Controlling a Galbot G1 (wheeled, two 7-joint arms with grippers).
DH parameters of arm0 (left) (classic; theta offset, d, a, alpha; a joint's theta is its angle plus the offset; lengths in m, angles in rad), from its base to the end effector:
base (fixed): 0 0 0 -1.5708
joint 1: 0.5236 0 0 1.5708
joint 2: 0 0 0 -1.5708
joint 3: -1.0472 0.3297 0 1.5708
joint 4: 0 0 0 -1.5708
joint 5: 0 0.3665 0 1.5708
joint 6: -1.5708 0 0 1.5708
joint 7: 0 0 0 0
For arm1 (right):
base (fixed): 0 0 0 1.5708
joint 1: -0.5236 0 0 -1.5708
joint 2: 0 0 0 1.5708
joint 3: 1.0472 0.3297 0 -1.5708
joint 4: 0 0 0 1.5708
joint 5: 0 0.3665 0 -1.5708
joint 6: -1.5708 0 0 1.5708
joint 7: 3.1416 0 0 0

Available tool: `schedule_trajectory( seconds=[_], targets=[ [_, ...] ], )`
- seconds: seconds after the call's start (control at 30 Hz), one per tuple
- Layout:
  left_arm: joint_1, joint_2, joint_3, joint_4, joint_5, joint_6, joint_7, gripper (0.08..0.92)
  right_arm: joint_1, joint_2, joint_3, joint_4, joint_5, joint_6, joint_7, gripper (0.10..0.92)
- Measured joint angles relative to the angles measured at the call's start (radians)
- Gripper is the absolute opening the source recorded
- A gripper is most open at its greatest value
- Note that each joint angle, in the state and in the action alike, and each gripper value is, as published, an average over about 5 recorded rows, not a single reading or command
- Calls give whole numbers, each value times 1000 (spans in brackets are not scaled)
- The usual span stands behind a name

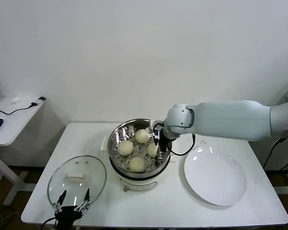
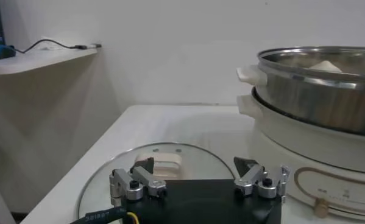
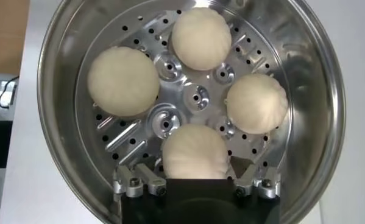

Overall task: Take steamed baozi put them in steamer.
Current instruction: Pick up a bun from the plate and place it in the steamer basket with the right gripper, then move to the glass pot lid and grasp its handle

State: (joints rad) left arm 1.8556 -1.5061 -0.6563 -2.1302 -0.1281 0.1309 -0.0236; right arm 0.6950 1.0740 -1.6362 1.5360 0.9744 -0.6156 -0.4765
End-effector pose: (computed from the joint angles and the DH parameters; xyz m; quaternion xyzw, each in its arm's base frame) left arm 0.1170 0.0498 -0.3140 0.0504 -0.9816 -0.0030 0.1841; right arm 0.4744 0.1045 -0.1244 0.4948 -0.6099 0.4852 0.3843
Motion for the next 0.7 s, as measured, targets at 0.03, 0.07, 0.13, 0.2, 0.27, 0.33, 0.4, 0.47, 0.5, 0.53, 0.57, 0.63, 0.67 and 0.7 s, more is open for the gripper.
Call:
schedule_trajectory(
  seconds=[0.03, 0.07, 0.13, 0.2, 0.27, 0.33, 0.4, 0.47, 0.5, 0.53, 0.57, 0.63, 0.67, 0.7],
  targets=[
    [0, 0, 0, 0, 0, 0, 0, 823, 3, -2, 1, 1, 1, 3, -4, 820],
    [0, 0, 0, -1, 0, 0, 0, 823, 7, -6, 2, 2, 2, 6, -11, 821],
    [0, 0, 0, -1, 0, 2, 0, 823, 21, -14, 5, 5, 6, 17, -29, 822],
    [0, 0, -1, -3, 0, 6, -1, 823, 40, -28, 11, 10, 13, 30, -52, 823],
    [-1, 0, -2, -4, 0, 10, -4, 823, 59, -45, 21, 13, 21, 43, -74, 823],
    [-2, 1, -4, -4, -1, 14, -8, 823, 74, -66, 38, 14, 29, 53, -89, 823],
    [-4, 2, -7, -4, -5, 17, -14, 823, 80, -93, 65, 12, 39, 59, -95, 823],
    [-7, 5, -12, -4, -10, 20, -19, 823, 74, -125, 106, 7, 47, 68, -89, 823],
    [-8, 7, -14, -4, -12, 22, -22, 823, 65, -142, 133, 3, 50, 74, -80, 823],
    [-10, 9, -17, -4, -14, 23, -25, 823, 53, -159, 163, -1, 51, 82, -69, 823],
    [-12, 10, -19, -4, -17, 24, -28, 823, 37, -176, 196, -5, 50, 92, -54, 823],
    [-17, 14, -25, -3, -23, 26, -33, 823, -5, -212, 270, -13, 42, 115, -17, 823],
    [-19, 16, -28, -3, -26, 26, -36, 823, -30, -230, 311, -18, 36, 126, 5, 823],
    [-21, 18, -30, -2, -29, 25, -38, 823, -57, -248, 353, -22, 28, 137, 28, 823]
  ],
)
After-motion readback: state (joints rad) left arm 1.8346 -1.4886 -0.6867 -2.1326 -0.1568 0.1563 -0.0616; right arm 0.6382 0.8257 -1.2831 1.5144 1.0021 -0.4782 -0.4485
